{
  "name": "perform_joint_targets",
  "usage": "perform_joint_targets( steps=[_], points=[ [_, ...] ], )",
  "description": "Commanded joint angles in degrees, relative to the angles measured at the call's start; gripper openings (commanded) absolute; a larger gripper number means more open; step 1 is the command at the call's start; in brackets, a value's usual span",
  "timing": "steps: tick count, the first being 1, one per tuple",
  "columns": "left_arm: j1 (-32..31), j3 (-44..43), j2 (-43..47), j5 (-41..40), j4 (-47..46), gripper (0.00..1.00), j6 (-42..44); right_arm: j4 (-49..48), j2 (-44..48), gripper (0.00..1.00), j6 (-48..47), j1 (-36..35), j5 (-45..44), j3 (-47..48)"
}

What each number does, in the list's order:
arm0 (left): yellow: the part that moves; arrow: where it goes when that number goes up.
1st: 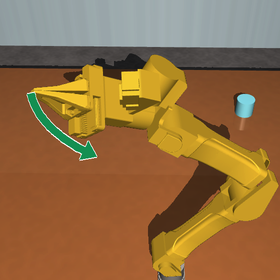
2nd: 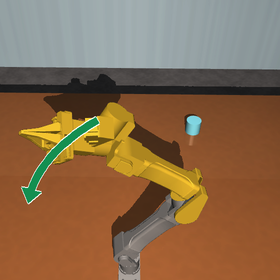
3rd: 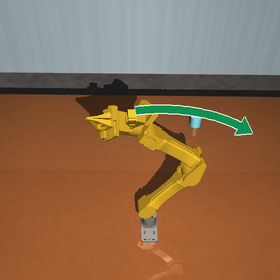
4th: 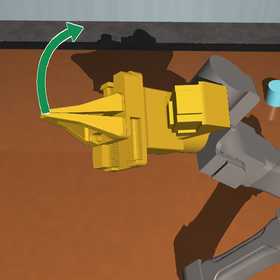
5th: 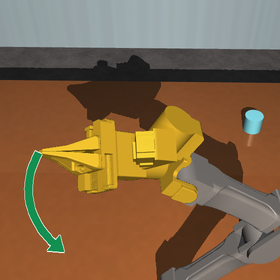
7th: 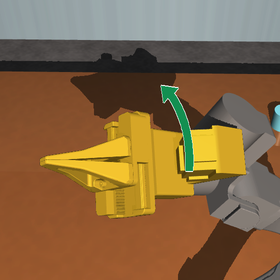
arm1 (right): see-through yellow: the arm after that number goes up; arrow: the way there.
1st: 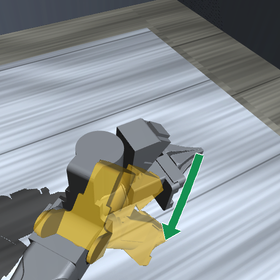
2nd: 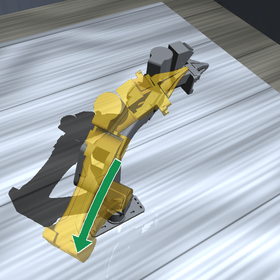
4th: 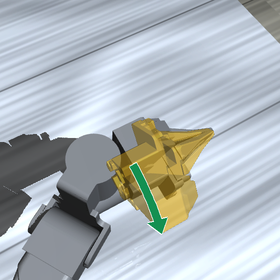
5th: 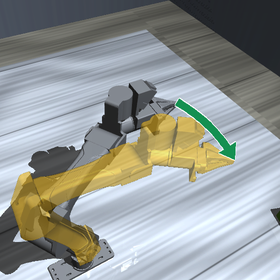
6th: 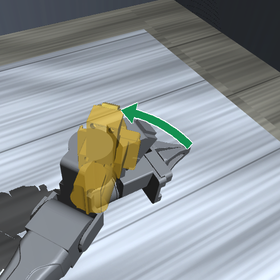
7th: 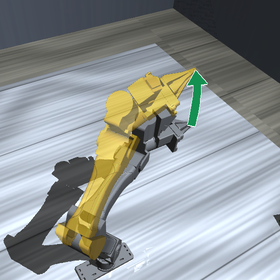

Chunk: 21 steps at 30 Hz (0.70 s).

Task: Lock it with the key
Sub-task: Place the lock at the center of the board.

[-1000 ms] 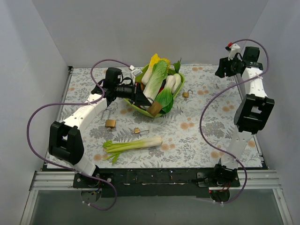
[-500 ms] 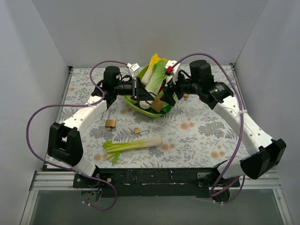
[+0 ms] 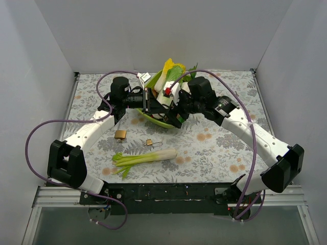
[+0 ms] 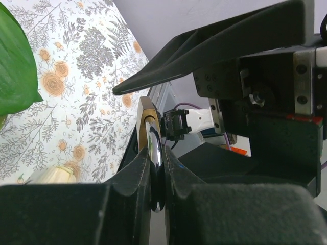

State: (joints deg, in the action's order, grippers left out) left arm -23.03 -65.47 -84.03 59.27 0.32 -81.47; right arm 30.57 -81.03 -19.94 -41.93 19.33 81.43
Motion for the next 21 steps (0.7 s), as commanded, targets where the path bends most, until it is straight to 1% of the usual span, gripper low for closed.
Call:
perform_joint_targets(
  steps=[1,6,8,11,12,14,17,18,19,20,21],
  points=[
    [-0.4,-0.2,4.3,3.0,-5.9,0.0,-3.4,-1.0,-1.0,0.93,-1.9,-2.8,-3.3,2.2],
    [-0.5,0.9,4.2,3.6,-9.1,0.0,-5.8,-1.2,-0.4,0.92,-1.9,-3.6,-4.6,0.7],
    [-0.4,1.2,4.1,3.6,-9.9,0.0,-6.3,-1.4,-0.1,0.89,-1.9,-3.6,-5.1,0.3],
    [-0.4,1.4,4.0,3.9,-11.0,0.0,-6.9,-1.7,0.3,0.82,-1.9,-3.6,-5.9,-0.2],
    [-0.5,1.5,4.0,3.9,-11.0,0.0,-6.9,-1.6,0.3,0.77,-2.0,-3.6,-6.1,-0.5],
    [-0.5,1.5,4.0,3.9,-11.3,0.0,-7.0,-1.5,0.5,0.73,-2.1,-3.6,-6.7,-1.0],
    [-0.4,1.4,3.9,3.9,-11.1,0.0,-6.9,-1.5,1.1,0.58,-2.5,-3.6,-7.0,-1.8],
    [-0.4,1.1,3.7,4.0,-11.0,0.0,-6.8,-1.6,1.1,0.49,-2.5,-3.7,-7.2,-1.9],
    [-0.4,1.1,3.6,4.1,-10.7,0.01,-6.6,-1.5,1.3,0.45,-2.5,-3.5,-7.6,-2.0],
    [-0.4,1.0,3.5,4.2,-10.4,0.06,-6.3,-1.5,1.5,0.41,-2.3,-3.4,-7.6,-2.1],
    [-0.4,1.0,3.5,4.1,-10.2,0.2,-6.0,-1.5,1.7,0.27,-2.0,-2.9,-7.6,-2.1]
  ],
)
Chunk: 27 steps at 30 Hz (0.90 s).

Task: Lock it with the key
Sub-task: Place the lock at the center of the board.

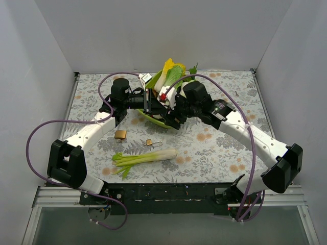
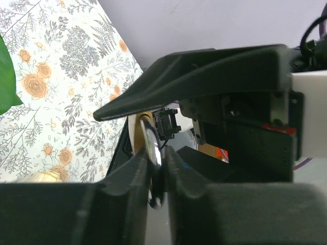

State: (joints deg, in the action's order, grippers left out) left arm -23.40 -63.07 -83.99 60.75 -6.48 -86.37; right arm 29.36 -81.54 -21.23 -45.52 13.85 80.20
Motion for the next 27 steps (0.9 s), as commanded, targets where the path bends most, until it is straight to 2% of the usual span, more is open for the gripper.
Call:
perform_joint_targets(
  steps=[1,2,3,4,5,8,11,14,15,18,21,27],
  points=[
    [0.0,-1.5,3.6,2.4,-3.0,0.24,-0.8,-0.1,2.5,0.2,-0.4,1.0,-1.9,-1.0],
    [0.0,-1.5,3.6,2.4,-2.8,0.29,-0.7,0.1,2.5,0.16,0.0,1.4,-1.7,-0.9],
    [0.4,-1.4,3.6,2.3,-2.7,0.36,-0.5,0.3,2.5,0.07,0.3,2.4,-1.5,-0.8],
    [0.6,-1.5,3.7,2.2,-2.3,0.48,-0.4,0.9,2.6,0.04,0.8,3.1,-0.6,-0.8],
    [1.4,-1.6,3.7,2.1,-2.0,0.53,-0.2,1.2,2.8,0.01,1.0,4.0,-0.1,-0.8],
    [3.7,-1.9,3.7,1.8,-1.5,0.67,0.2,3.3,2.7,0.01,2.7,8.3,2.8,-0.3],
    [6.1,-3.4,3.7,1.7,0.3,0.9,2.7,5.3,2.2,0.01,3.7,15.4,5.7,0.2],
    [8.1,-5.2,3.9,1.0,3.6,0.98,6.5,6.8,-0.4,0.01,3.7,24.9,7.6,2.0],
    [8.6,-5.7,4.0,0.7,4.7,0.98,7.8,6.9,-1.5,0.01,3.6,29.8,7.9,2.7],
    [10.1,-8.6,3.7,0.3,9.3,0.98,14.6,6.7,-7.7,0.01,3.2,38.7,7.5,8.1],
    [12.0,-12.3,3.1,-2.7,15.8,0.98,22.5,7.5,-16.5,0.01,3.2,44.7,6.7,16.4],
    [16.5,-12.1,2.2,-2.9,18.4,0.98,25.5,7.4,-34.7,0.01,3.2,50.9,3.3,30.3]
  ],
)
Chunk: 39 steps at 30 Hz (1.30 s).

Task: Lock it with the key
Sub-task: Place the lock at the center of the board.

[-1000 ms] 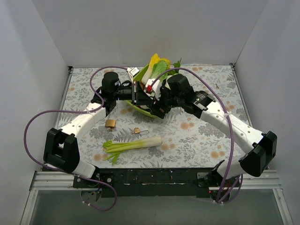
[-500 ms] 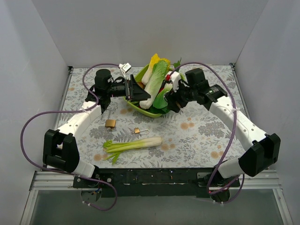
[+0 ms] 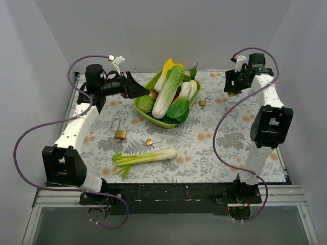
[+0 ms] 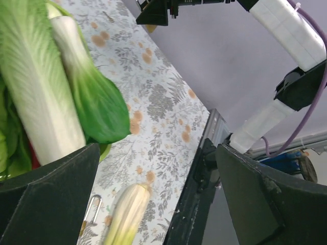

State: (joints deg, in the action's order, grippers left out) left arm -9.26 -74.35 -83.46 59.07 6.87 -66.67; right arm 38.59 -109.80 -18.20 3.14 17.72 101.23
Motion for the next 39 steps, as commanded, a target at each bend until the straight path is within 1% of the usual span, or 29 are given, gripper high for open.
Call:
perform_joint_targets(
  steps=[1,3,7,12,19,24,28,29,34,36,38,39],
  points=[
    [2.6,-0.5,1.5,-1.3,5.6,0.98,6.2,-2.2,-8.2,0.01,0.4,2.6,-0.6,10.6],
    [3.2,-0.4,1.4,-1.8,7.8,0.98,9.3,-2.8,-12.4,0.01,0.5,2.9,-0.7,14.2],
    [4.3,-1.3,0.4,-3.2,11.8,0.98,12.9,-6.6,-16.7,0.01,1.9,2.8,-1.8,15.8],
    [5.2,-0.5,-0.8,-3.2,13.6,0.98,13.3,-8.7,-22.8,0.01,2.3,2.8,-2.1,17.9],
    [5.2,0.0,-3.2,-3.3,13.9,0.98,13.1,-10.6,-26.9,0.01,4.1,2.7,-1.5,19.6],
    [5.2,-0.3,-4.7,-3.3,14.2,0.98,13.9,-11.2,-29.9,0.06,5.4,2.5,-1.7,22.0],
    [5.2,-0.5,-5.6,-3.3,15.1,0.98,14.6,-12.1,-31.4,0.14,6.2,2.2,-2.4,23.4],
    [5.2,-0.4,-5.7,-3.4,15.4,0.98,14.7,-12.1,-31.7,0.17,6.4,2.0,-2.6,23.5],
    [5.2,-0.7,-6.4,-3.6,15.9,0.98,15.2,-12.6,-32.8,0.23,8.7,1.2,-4.1,23.1],
    [5.3,-0.7,-6.6,-3.7,16.0,0.98,15.4,-12.7,-32.8,0.32,9.3,0.8,-4.4,22.7],
    [5.3,-0.7,-6.7,-3.8,16.0,0.98,15.5,-12.7,-32.8,0.44,10.2,0.5,-4.4,22.1],
    [5.3,-0.8,-7.0,-3.8,16.1,0.98,15.5,-12.7,-32.8,0.46,10.3,0.4,-4.6,22.0]
  ],
)
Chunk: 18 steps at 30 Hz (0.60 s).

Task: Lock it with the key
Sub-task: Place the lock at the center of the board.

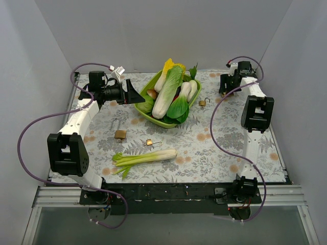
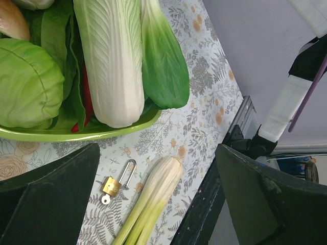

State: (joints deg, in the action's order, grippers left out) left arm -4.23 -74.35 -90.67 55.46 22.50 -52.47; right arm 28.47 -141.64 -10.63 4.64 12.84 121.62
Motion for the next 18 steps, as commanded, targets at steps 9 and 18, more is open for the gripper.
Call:
perform_joint_targets(
  steps=[9,18],
  points=[
    [0.6,-1.2,0.1,-0.8,0.3,0.98,1.1,-2.9,-0.6,0.77,4.6,-1.6,-2.4,0.8],
    [1.9,0.0,2.0,-3.1,1.3,0.98,0.3,-2.5,0.8,0.85,5.6,-1.6,-2.4,0.0]
  ],
)
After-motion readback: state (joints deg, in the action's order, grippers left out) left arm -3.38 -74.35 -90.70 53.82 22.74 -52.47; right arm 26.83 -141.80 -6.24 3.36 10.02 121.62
